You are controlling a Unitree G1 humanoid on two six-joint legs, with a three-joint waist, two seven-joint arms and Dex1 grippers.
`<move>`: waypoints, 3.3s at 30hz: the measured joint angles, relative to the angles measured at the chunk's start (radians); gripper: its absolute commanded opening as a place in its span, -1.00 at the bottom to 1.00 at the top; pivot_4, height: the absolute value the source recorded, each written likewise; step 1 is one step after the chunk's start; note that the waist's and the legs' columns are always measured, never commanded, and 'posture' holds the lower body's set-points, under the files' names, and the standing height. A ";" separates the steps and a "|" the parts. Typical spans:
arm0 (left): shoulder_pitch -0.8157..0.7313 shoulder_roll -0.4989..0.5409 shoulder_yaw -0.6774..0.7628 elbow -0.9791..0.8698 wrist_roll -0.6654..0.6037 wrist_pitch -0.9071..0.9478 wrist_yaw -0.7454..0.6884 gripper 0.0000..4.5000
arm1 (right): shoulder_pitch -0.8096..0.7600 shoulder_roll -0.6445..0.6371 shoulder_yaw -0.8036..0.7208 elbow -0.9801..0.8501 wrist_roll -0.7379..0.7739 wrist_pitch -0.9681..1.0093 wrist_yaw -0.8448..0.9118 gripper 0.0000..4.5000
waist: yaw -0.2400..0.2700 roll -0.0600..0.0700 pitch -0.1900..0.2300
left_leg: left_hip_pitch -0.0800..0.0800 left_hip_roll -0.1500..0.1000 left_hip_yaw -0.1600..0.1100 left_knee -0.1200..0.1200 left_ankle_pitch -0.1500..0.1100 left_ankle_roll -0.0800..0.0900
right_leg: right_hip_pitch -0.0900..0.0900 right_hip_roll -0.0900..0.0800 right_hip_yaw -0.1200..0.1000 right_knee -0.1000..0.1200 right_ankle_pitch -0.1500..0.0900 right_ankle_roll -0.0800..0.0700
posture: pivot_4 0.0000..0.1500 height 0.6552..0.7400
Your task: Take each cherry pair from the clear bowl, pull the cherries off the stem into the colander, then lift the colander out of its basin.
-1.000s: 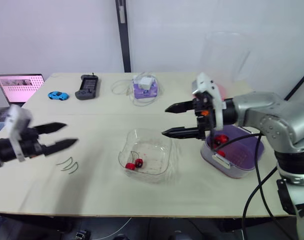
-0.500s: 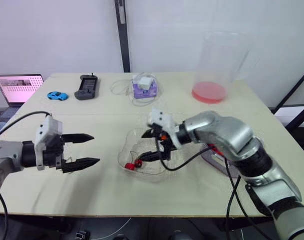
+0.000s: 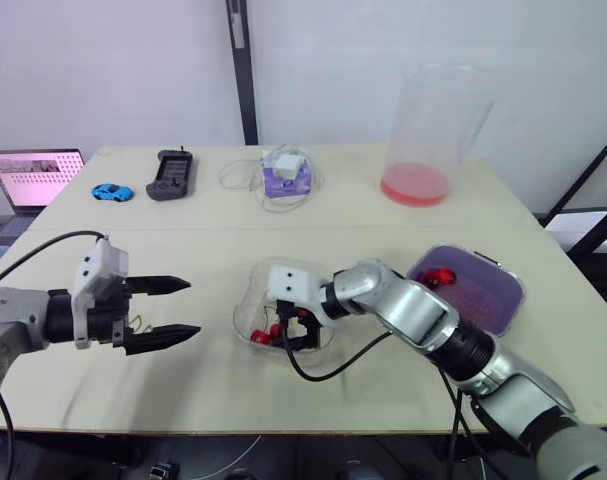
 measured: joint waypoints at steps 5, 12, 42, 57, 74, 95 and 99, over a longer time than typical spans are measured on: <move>0.000 0.000 -0.001 -0.006 0.000 0.007 0.001 1.00 | 0.003 0.004 0.000 0.011 -0.032 -0.007 0.015 0.06 | -0.002 0.000 0.000 | 0.000 0.000 0.000 0.000 0.000 0.000 | 0.000 0.000 0.000 0.000 0.000 0.000 | 1.00 0.84; -0.001 -0.001 -0.016 -0.008 0.000 0.019 0.003 1.00 | 0.003 0.002 0.000 0.021 -0.063 0.000 0.039 0.06 | -0.005 0.000 0.000 | 0.000 0.000 0.000 0.000 0.000 0.000 | 0.000 0.000 0.000 0.000 0.000 0.000 | 1.00 0.84; -0.238 -0.139 -0.026 0.054 -0.124 0.134 0.111 1.00 | 0.026 -0.196 -0.119 -0.096 -0.323 -0.625 0.062 -0.71 | -0.002 0.000 0.000 | 0.000 0.000 -0.001 0.001 0.000 0.000 | 0.001 0.000 -0.001 0.000 0.000 0.000 | 1.00 0.84; -0.576 -0.508 -0.178 0.196 -0.072 0.198 0.514 1.00 | 0.138 -0.123 -0.185 -0.056 -0.750 -0.795 -0.299 -0.71 | -0.003 -0.001 -0.001 | 0.000 -0.001 -0.001 0.001 0.003 -0.006 | 0.001 -0.001 0.000 0.001 0.000 0.000 | 1.00 0.84; -0.616 -0.707 -0.239 0.248 0.043 0.106 0.632 0.60 | 0.191 -0.067 -0.222 -0.176 -0.901 -0.704 -0.284 -0.72 | 0.009 -0.002 -0.001 | 0.000 -0.001 -0.001 0.002 0.004 -0.007 | 0.001 -0.001 0.000 0.001 0.000 0.000 | 1.00 0.84; -0.651 -0.737 -0.238 0.301 0.042 0.107 0.604 -1.00 | 0.234 -0.030 -0.307 -0.254 -0.795 -0.617 -0.173 0.31 | 0.018 -0.002 -0.001 | 0.000 -0.002 0.000 0.002 0.004 -0.007 | 0.001 -0.001 0.000 0.001 0.000 0.000 | 1.00 0.84; -0.684 -0.688 -0.229 0.351 0.043 0.104 0.561 -1.00 | 0.234 -0.060 -0.408 -0.325 -0.666 -0.536 -0.083 0.95 | 0.018 -0.002 -0.001 | 0.000 -0.002 0.000 0.002 0.004 -0.007 | 0.002 -0.001 0.000 0.001 0.000 0.000 | 1.00 0.84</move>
